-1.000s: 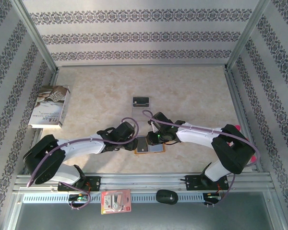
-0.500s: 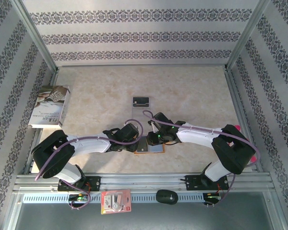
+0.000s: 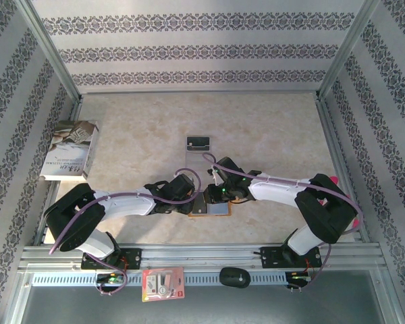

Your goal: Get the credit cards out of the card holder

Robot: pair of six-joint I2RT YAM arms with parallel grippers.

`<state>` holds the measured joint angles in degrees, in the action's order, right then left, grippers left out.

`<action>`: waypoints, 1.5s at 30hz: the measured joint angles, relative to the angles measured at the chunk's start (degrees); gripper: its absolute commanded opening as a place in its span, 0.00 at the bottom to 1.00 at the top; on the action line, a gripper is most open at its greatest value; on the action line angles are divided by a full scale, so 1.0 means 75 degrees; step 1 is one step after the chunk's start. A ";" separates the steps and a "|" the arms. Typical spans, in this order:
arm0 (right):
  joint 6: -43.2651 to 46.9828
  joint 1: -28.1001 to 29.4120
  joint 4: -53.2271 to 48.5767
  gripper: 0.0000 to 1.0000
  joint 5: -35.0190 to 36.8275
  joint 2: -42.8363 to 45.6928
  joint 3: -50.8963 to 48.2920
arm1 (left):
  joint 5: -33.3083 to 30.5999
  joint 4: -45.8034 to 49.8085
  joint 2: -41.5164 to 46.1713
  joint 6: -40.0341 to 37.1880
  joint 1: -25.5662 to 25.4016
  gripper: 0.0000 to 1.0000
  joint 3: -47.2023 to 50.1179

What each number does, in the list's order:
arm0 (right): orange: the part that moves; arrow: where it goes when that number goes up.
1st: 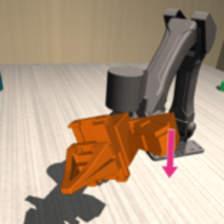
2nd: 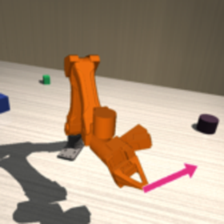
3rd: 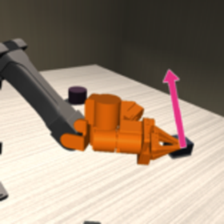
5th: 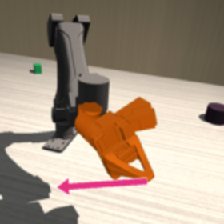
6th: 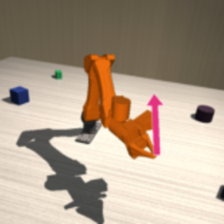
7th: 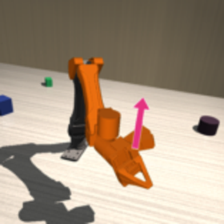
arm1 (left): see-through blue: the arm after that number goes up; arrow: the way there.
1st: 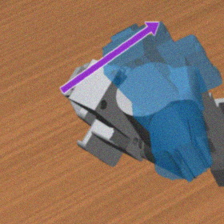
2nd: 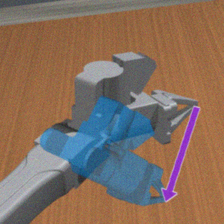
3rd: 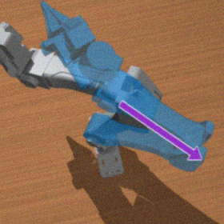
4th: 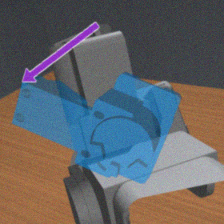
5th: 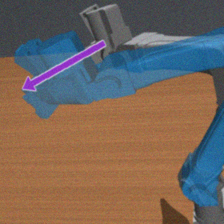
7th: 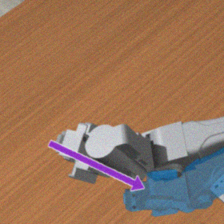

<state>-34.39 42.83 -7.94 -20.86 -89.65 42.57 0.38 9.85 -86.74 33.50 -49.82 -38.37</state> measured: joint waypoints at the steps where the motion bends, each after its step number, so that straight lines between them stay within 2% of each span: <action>1: -0.0006 -0.0012 0.0052 0.21 -0.0050 -0.0055 0.0000 | 0.0000 0.0000 0.0000 0.0000 0.0000 0.37 0.0000; 26: -0.0265 -0.0353 0.0836 0.18 -0.0825 -0.0504 -0.0245 | -0.0029 -0.0032 -0.0003 0.0146 0.0000 0.35 0.0020; 29: -0.0323 -0.0399 0.0924 0.14 -0.0921 -0.0565 -0.0245 | -0.0029 -0.0032 -0.0009 0.0146 0.0000 0.35 0.0017; 34: -0.0472 -0.0490 0.1090 0.00 -0.1014 -0.0597 -0.0312 | -0.0029 -0.0032 -0.0006 0.0154 0.0000 0.35 0.0020; 45: -0.0475 -0.0498 0.0764 0.00 -0.0522 -0.0090 -0.0504 | -0.0055 -0.0169 0.0079 0.0227 0.0000 0.33 0.0146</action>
<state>-37.95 39.09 -2.22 -24.77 -90.32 38.79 -0.03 8.58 -86.15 35.20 -49.82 -37.28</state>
